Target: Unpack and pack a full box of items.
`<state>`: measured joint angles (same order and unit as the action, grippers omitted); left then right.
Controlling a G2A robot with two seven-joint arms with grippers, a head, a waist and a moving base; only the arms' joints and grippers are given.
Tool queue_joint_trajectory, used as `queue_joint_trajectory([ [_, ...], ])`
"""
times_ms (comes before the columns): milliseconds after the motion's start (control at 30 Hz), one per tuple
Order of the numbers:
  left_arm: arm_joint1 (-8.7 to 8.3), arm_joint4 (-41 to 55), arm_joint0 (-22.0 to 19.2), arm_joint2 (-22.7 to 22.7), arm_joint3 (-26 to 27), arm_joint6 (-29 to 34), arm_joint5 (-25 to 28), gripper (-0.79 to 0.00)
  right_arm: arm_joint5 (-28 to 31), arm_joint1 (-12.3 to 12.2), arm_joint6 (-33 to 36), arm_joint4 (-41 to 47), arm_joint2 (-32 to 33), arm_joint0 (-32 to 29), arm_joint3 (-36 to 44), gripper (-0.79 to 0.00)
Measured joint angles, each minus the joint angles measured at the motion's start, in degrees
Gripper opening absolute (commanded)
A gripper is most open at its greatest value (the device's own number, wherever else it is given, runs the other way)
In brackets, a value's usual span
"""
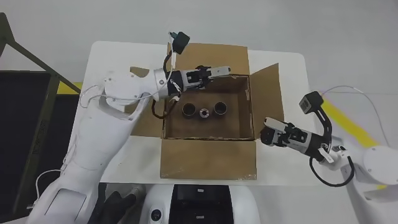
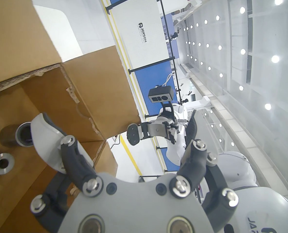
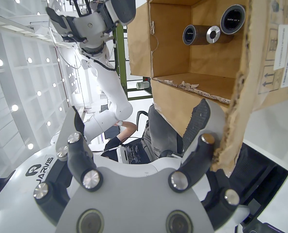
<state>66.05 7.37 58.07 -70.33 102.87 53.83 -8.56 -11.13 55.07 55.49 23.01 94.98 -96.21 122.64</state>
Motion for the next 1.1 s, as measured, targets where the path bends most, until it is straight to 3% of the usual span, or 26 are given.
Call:
queue_joint_trajectory([
  [267,-1.89,-0.2,2.9,-9.2,0.7,4.7,-1.5,0.0,-0.2,0.0,-3.1,0.1,0.4,1.5,-1.7,0.0],
  [767,-5.77,-4.5,1.5,-23.4,0.0,19.3,-9.9,0.0,-1.6,-0.1,-6.4,0.6,0.0,5.2,-4.8,0.0],
  [1100,-7.5,-3.9,6.7,-31.7,0.5,22.0,-9.1,0.0,-2.1,-0.1,-8.4,0.1,-0.3,6.9,-6.0,0.0],
])
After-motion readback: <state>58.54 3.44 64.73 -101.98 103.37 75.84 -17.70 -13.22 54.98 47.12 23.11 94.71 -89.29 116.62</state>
